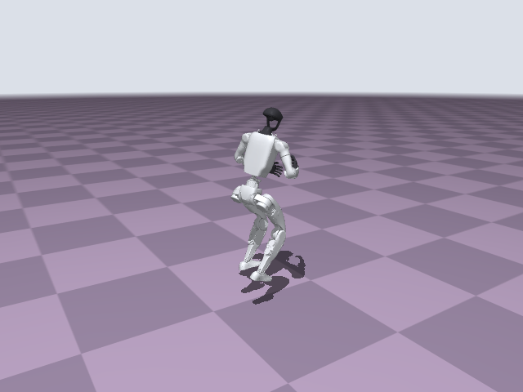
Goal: Sport exercise
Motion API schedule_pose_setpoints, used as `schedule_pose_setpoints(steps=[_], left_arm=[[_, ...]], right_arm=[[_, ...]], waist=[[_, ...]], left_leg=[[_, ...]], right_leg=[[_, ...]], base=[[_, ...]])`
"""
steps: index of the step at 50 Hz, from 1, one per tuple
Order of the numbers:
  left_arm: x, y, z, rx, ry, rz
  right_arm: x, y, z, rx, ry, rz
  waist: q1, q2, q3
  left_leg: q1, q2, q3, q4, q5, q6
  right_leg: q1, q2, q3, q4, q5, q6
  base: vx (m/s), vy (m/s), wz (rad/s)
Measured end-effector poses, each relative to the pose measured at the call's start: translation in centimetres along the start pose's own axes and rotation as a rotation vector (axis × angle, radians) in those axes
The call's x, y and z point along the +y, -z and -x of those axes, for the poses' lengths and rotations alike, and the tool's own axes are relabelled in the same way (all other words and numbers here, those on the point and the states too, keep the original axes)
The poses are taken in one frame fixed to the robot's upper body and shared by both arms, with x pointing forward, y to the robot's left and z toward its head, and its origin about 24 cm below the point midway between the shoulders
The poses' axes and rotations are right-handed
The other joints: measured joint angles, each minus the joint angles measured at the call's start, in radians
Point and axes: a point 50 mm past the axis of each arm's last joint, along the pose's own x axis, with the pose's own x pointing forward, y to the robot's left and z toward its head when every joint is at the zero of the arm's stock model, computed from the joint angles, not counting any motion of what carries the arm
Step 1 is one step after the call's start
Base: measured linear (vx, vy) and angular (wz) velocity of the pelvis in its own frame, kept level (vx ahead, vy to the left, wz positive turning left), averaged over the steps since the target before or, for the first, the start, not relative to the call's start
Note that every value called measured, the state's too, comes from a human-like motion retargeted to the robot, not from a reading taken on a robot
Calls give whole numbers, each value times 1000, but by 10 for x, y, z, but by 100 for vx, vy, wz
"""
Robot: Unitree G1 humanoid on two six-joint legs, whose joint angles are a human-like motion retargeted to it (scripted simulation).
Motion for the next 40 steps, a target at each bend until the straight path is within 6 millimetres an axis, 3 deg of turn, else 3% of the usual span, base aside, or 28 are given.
schedule_pose_setpoints(steps=[5, 11, 15, 18, 21, 30, 35, 40], left_arm=[[-13, -1, 7, 28, 117, 12], [-19, 24, 24, 186, 183, 53], [-14, 36, 37, 252, 149, 82], [-13, 43, 45, 247, 85, 148], [-16, 46, 53, 210, 7, 206], [-9, 35, 60, 91, -203, 200], [4, 16, 55, 4, -271, 127], [17, -5, 45, -82, -289, 52]], right_arm=[[9, 7, 4, 54, -85, 42], [11, 2, -6, 21, -115, 114], [5, -16, -22, -102, -34, 136], [-1, -34, -30, -225, 77, 109], [-7, -52, -33, -355, 189, 72], [-18, -92, -22, -630, 412, 34], [-19, -101, -18, -689, 434, 31], [-16, -99, -23, -684, 392, 0]], waist=[[-48, -13, 0], [-43, -28, 26], [-6, -44, 60], [11, -58, 76], [14, -71, 84], [18, -92, 58], [59, -93, 38], [94, -89, 21]], left_leg=[[-20, -51, -5, -18, 104, -37], [-54, 12, 52, 149, -48, 13], [-84, 90, 106, 241, -152, 67], [-87, 130, 139, 233, -143, 83], [-81, 141, 151, 176, -74, 62], [-121, 112, 93, -57, 303, -94], [-157, 146, 56, -103, 402, -143], [-170, 193, 35, -112, 440, -154]], right_leg=[[-2, 4, 3, 137, 11, 13], [29, -2, -45, 348, -69, 13], [33, -18, -57, 446, -120, 13], [39, -65, -58, 455, -120, 13], [53, -113, -56, 403, -106, 13], [74, -154, -47, 67, -85, 5], [73, -129, -87, -65, -150, -52], [80, -82, -107, -148, -192, -99]], base=[[9, -11, -77], [-5, -10, -132], [-12, -7, -150], [-12, -4, -125], [-12, -6, -99], [-12, -10, -66], [-12, -14, -83], [-11, -14, -87]])
